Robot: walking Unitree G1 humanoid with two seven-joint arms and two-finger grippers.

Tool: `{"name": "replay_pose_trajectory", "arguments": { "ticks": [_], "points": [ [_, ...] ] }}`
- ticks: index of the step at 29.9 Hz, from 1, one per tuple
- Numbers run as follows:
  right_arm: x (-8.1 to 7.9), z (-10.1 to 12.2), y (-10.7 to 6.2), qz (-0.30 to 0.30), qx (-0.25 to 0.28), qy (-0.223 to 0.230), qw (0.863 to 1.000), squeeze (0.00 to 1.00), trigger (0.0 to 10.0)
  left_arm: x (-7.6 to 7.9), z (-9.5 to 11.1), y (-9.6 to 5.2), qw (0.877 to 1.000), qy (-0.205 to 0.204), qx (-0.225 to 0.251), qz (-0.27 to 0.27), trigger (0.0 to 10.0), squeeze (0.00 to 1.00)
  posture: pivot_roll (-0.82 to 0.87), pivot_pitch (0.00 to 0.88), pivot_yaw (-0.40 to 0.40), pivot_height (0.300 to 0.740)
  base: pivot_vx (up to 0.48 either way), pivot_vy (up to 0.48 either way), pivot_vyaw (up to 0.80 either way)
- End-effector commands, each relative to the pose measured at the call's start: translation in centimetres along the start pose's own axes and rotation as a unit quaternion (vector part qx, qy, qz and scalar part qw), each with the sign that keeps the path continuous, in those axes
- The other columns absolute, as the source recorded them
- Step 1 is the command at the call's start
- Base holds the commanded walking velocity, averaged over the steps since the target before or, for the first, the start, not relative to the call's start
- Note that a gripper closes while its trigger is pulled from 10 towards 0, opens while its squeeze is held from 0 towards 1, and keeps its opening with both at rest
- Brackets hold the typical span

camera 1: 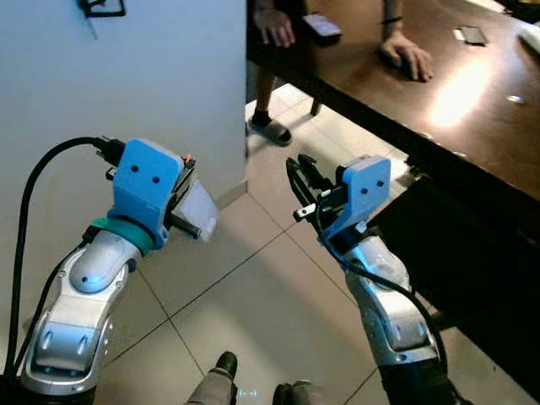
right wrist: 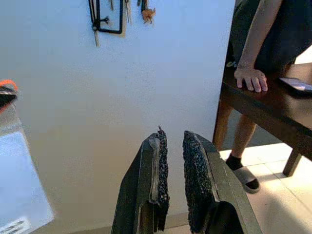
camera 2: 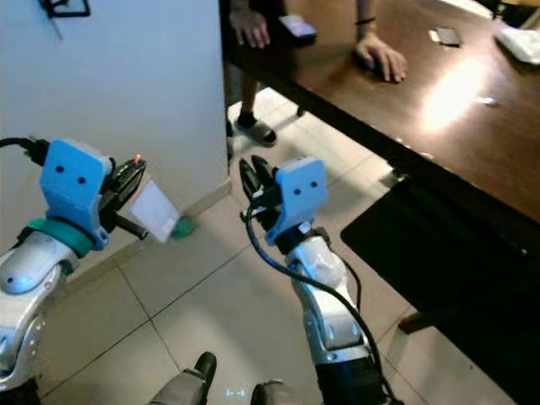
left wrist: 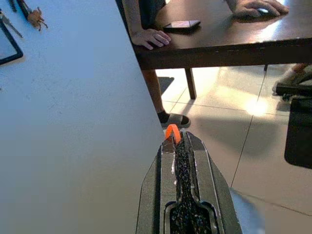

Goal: Hang keys on a hook

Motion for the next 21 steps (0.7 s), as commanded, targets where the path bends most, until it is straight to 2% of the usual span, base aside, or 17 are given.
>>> {"name": "replay_pose_trajectory", "arguments": {
  "ticks": [1,14,21],
  "points": [
    [-0.22,-0.21,-0.16,0.001,-0.003,0.006,1.0,0.0,10.0,-0.14,0.05,-0.16,1.0,0.004,0.001,0.006,10.0,0.0,0.08,0.111,0.051,0.74,0.0,0.0,0.79],
    [-0.06,-0.25,-0.16,-0.006,-0.004,0.004,1.0,0.0,10.0,-0.21,0.41,0.02,1.0,0.008,0.019,0.01,10.0,0.0,0.08,0.107,0.052,0.74,0.0,0.0,0.78],
    [0.46,-0.16,-0.11,-0.022,0.001,0.016,1.0,0.0,10.0,-0.33,0.78,0.33,0.999,0.005,0.031,0.017,10.0,0.0,0.08,0.105,0.05,0.74,0.456,0.0,0.0]
  ]
}}
Point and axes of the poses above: a point about 5 cm out from each wrist's last joint towards the gripper, its own y axis pointing out of the wrist towards the gripper, its own z axis along the axis of the wrist's last joint, x = y × z, the point moved 1 cm from there along y, pointing out of the wrist towards the gripper, and after that the axes turned 13 degrees about -y, right-handed, at the moved point
